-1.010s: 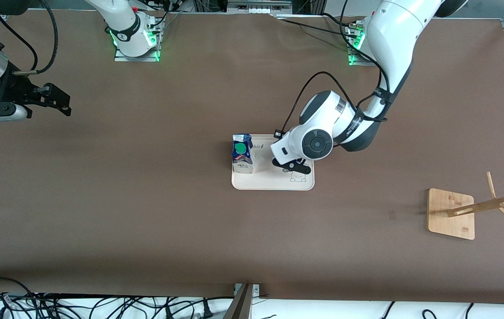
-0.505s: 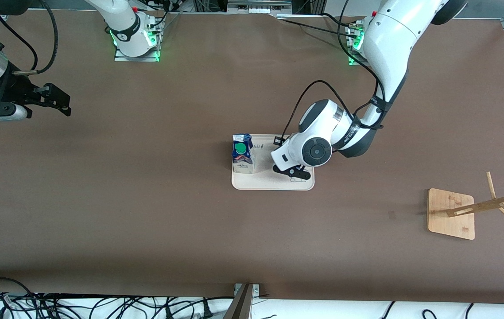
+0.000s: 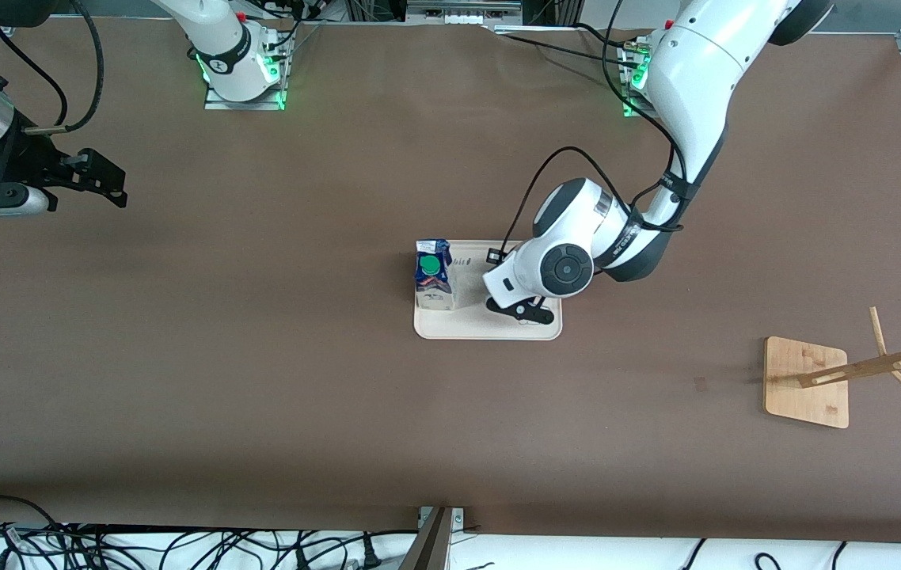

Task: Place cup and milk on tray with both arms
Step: 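Lower the mug onto the tray beside the carton and open the left gripper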

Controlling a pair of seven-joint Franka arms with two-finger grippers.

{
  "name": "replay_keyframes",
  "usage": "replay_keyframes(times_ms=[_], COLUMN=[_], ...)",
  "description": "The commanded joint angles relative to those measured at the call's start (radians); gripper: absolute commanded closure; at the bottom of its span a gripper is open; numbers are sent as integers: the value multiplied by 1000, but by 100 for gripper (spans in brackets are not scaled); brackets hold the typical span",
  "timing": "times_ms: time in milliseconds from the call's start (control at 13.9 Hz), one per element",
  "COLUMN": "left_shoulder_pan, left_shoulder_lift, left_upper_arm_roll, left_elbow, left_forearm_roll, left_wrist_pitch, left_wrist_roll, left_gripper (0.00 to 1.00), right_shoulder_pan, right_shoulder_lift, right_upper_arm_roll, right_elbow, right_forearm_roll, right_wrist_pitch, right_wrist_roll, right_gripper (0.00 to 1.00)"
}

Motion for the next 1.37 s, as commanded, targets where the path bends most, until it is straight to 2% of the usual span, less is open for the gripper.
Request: replay_keyframes(times_ms=[0,433,722,1082,1299], left_shoulder_pan=[-16,-11,1,73,79], left_shoulder_lift=[30,15,-40,-256,-405], left_upper_arm_roll=[14,15,15,75,175], left_elbow=[25,27,30,25,22], left_forearm_roll=[22,22,20,23,25], left_wrist_pitch=[56,60,19,-165,-244], left_wrist_roll=[22,21,13,18,24], left_gripper=[0,0,0,0,0], right_shoulder_pan=[-5,-5,-5,-5,1], right_shoulder_lift=[4,4,4,4,4], right_upper_arm_roll=[3,3,3,3,5], right_elbow=[16,16,16,20,22], right_forearm_roll=[-10,-10,-10,-10,-10], right_wrist_pitch=[-18,-16,-16,-13,-12], right_wrist_roll=[3,3,3,1,1], right_gripper=[0,0,0,0,0])
